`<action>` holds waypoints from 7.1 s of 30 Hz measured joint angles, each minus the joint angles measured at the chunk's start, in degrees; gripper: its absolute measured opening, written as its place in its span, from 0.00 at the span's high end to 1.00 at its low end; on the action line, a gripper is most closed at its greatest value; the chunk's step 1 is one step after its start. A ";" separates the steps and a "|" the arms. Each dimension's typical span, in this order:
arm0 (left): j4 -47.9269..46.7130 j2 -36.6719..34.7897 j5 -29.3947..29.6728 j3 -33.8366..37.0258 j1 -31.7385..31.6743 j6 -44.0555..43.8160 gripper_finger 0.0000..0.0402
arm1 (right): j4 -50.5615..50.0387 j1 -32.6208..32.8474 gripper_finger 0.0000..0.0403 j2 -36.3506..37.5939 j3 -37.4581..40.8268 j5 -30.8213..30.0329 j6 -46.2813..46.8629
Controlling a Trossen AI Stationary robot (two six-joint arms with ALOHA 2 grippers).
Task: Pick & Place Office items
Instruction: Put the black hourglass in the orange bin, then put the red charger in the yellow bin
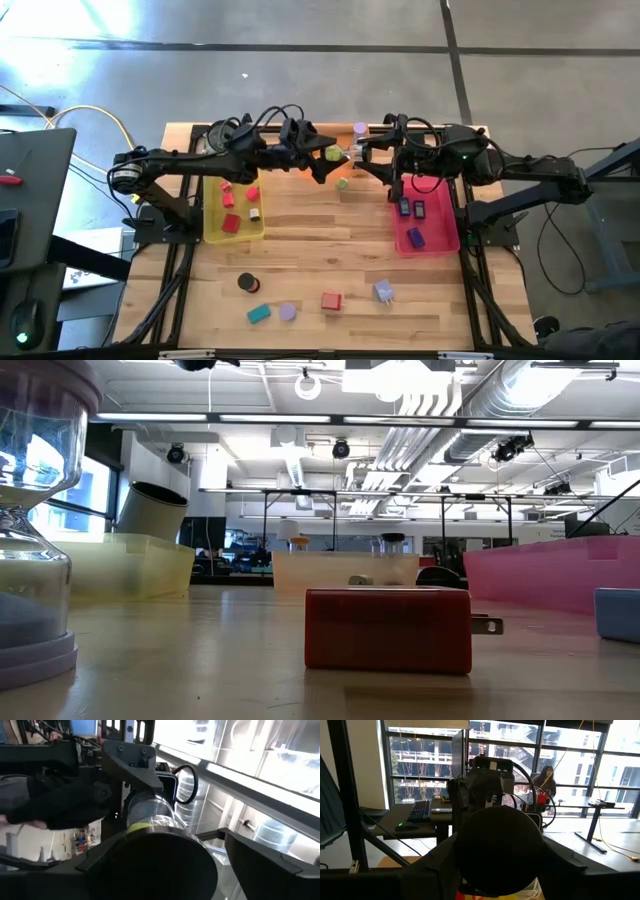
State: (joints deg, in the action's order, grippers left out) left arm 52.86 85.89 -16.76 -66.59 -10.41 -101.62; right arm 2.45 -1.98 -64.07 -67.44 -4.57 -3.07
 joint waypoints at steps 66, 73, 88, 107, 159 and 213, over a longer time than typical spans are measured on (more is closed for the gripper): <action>-68.90 -2.05 -18.20 -28.73 -18.45 90.37 0.53 | -30.35 5.95 0.26 10.36 0.04 -8.99 19.91; -82.97 -2.02 -6.84 -30.73 -18.48 101.34 0.52 | -33.63 5.97 0.26 10.34 0.04 -8.99 21.49; -100.30 5.31 13.29 -30.71 -15.47 111.16 0.52 | -33.95 5.97 0.26 10.29 0.04 -15.05 17.82; -106.46 15.30 22.90 -30.58 -14.32 107.88 0.52 | -34.17 5.97 0.26 4.50 0.04 -14.75 16.33; -107.80 28.52 17.94 -28.85 -19.57 85.05 0.52 | -35.27 5.95 0.26 3.85 0.03 -14.70 12.24; -107.36 26.79 16.46 -28.87 -20.51 86.28 0.27 | -35.24 5.95 0.26 3.74 0.02 -14.74 12.26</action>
State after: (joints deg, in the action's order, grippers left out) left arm -54.50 112.68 -0.30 -95.46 -30.91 -15.34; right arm -32.80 3.97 -60.34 -67.42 -19.31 9.19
